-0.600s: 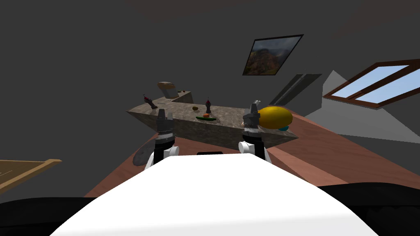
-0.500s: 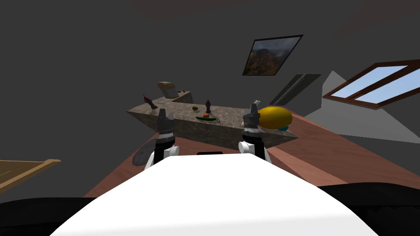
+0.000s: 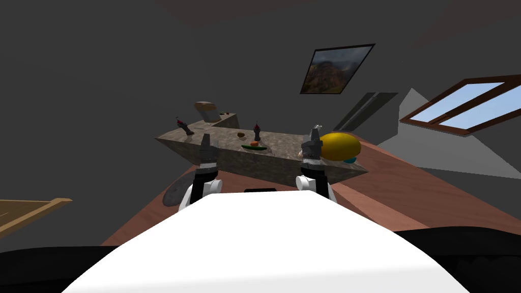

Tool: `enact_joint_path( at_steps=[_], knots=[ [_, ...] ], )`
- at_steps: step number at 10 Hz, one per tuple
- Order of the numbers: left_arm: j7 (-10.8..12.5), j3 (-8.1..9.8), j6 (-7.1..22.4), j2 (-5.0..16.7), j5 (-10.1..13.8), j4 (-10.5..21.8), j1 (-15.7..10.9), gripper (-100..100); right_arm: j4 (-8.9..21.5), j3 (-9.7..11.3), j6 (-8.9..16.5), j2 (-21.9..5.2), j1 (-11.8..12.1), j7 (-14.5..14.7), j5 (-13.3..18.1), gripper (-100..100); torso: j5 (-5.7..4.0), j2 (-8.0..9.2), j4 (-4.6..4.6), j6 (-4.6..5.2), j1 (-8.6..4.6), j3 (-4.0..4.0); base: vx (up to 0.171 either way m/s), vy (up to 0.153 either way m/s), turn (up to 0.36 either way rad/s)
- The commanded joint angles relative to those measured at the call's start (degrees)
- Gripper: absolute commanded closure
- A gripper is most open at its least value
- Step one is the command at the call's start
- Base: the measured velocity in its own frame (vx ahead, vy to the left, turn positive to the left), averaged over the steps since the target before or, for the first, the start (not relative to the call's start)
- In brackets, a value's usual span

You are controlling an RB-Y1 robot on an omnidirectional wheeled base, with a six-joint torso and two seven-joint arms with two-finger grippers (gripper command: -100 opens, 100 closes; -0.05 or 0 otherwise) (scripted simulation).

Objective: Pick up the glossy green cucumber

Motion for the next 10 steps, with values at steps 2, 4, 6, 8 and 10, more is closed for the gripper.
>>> enact_joint_path(
  at_steps=[2, 4, 6, 8, 10],
  knots=[
    [0.4, -0.38, 3.4, 0.6, 0.6, -0.3, -0.6, -100, 0.0, 0.0, 0.0, 0.0, 0.0, 0.0, 0.0, 0, 0.00, 0.01, 0.00, 0.00, 0.00, 0.01, 0.007, -0.037, 0.004],
    [0.8, -0.74, 6.3, 1.1, 1.2, -0.5, -1.4, -100, 0.0, 0.0, 0.0, 0.0, 0.0, 0.0, 0.0, 0, 0.00, 0.02, 0.00, 0.00, 0.00, 0.01, 0.006, -0.039, 0.005],
    [1.2, -1.15, 9.5, 1.5, 1.8, -0.6, -2.3, -100, 0.0, 0.0, 0.0, 0.0, 0.0, 0.0, 0.0, 0, 0.00, 0.02, 0.01, 0.00, 0.00, 0.01, 0.003, -0.040, 0.005],
    [1.6, -1.59, 12.8, 1.8, 2.5, -0.8, -3.1, -100, 0.0, 0.0, 0.0, 0.0, 0.0, 0.0, 0.0, 0, 0.00, 0.01, 0.01, 0.00, -0.03, 0.01, 0.010, -0.049, 0.006],
    [2.1, -2.05, 16.1, 2.2, 3.2, -1.0, -4.1, -100, 0.0, 0.0, 0.0, 0.0, 0.0, 0.0, 0.0, 0, -0.01, 0.00, 0.00, 0.00, -0.06, 0.00, 0.010, -0.053, 0.007]
  ],
)
